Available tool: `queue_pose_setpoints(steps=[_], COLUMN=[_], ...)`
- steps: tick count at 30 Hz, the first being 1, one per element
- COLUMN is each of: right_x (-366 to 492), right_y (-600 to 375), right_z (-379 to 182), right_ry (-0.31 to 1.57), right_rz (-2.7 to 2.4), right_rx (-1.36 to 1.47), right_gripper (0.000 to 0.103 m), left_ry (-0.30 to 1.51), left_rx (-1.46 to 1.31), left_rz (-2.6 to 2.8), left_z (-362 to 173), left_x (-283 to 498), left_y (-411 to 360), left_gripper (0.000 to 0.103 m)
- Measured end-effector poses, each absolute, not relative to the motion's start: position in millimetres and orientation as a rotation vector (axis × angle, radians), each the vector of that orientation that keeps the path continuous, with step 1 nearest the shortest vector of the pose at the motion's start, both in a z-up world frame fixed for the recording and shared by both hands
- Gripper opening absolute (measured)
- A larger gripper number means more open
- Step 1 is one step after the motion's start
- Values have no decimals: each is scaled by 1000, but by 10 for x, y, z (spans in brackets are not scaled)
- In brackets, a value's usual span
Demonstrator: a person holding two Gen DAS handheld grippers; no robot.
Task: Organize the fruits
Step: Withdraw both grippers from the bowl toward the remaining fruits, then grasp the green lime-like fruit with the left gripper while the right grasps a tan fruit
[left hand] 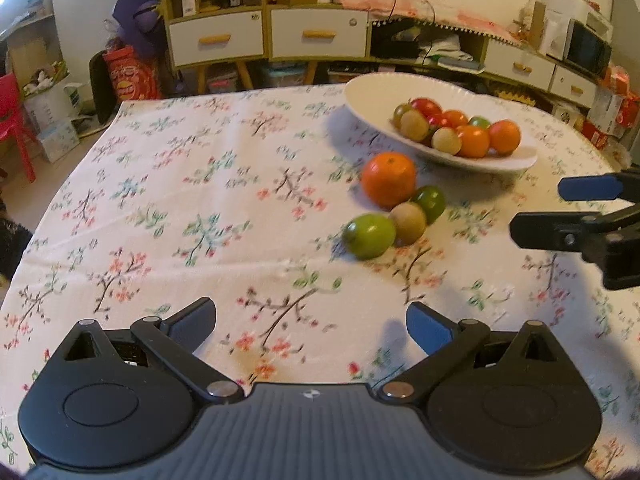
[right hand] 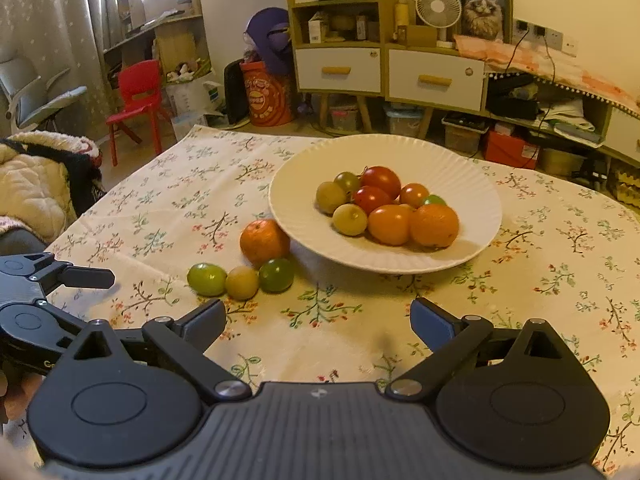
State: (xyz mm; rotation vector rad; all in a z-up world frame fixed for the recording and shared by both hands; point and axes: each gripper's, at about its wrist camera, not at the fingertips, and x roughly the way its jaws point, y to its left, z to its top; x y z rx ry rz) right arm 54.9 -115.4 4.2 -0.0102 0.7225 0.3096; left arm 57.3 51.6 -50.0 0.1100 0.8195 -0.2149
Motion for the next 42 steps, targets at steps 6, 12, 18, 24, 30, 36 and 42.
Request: queue_pose_setpoints(steps=[6,12,18,24,30,36,42], right_x=[546,538,551,560,570,576,577], right_y=[-1124,-1093,-1092,-1079,-1063,-1055,-1046], right_z=[-6,-69,-137,-187,-209,-218,-224], right_ry=[741,761,778,788,787,779,777], right_rz=[311,310,297,293,296,292,290], right_rx=[-15,-29,-36,-44,-49,-55,-67], right_gripper=[99,99,99,99,99,95,92], left_ry=[832,822,794,757,749,747,749], left_rx=[109,96,96,73,55,72,76], left_rz=[-207,-203,-197,-196,-244,-319,-351], left_z=[-553,-565,-573,-556,-513,-501,-499], left_x=[569,603,660,715,764,814,882], left_y=[535,544,567,642,613,435,329], left_gripper=[99,99,99,85,68,52,33])
